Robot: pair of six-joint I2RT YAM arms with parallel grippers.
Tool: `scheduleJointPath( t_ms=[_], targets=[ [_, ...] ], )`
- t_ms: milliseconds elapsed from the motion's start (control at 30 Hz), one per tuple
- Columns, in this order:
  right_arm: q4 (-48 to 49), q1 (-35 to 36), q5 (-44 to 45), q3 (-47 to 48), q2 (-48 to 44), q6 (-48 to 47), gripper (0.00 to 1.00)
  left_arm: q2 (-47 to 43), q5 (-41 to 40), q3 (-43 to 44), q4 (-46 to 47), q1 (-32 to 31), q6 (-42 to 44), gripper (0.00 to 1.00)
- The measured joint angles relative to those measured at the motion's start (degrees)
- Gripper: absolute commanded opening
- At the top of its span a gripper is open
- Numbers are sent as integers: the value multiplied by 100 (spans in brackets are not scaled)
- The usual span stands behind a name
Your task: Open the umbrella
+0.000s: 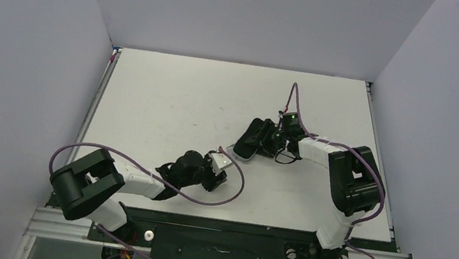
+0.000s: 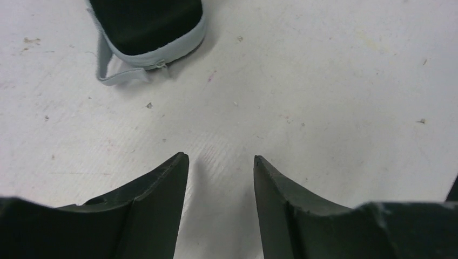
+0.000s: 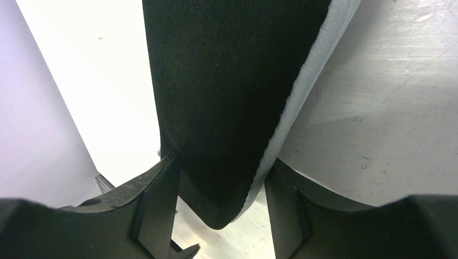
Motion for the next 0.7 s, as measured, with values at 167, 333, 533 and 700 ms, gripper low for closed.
scheduleJointPath(
  t_ms=[167, 333, 533, 700],
  targets=[
    [24, 7, 61, -24, -17, 81, 0, 879, 48, 293, 278, -96, -2, 42],
    [28, 24, 101, -28, -28, 98, 0, 1628, -120, 855, 664, -107, -2, 40],
    [26, 28, 120, -28, -28, 116, 0, 2288, -557, 1493, 881, -83, -155, 37],
    [72, 26, 214, -28, -31, 157, 0, 2391, -699, 1580, 916, -46, -341, 36]
  ],
)
